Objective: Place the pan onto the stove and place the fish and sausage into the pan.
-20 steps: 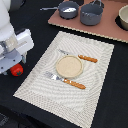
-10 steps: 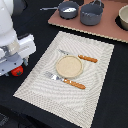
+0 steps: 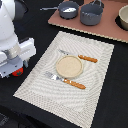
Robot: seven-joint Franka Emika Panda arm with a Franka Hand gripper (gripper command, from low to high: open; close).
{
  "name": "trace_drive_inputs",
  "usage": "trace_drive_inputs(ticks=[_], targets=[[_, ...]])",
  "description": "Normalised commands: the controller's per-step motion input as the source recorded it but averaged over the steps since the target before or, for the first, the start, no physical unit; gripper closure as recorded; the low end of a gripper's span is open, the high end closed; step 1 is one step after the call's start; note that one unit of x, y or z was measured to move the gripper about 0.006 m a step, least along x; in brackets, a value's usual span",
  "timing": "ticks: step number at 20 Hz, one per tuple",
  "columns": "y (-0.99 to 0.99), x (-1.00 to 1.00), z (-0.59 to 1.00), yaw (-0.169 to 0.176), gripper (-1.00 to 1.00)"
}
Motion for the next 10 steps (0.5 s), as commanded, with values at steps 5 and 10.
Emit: trace_drive_inputs(ticks=[5, 10], targets=[[0.0, 0.03, -0.06, -0.026, 1.0], [0.0, 0.08, -0.02, -0.023, 1.0]])
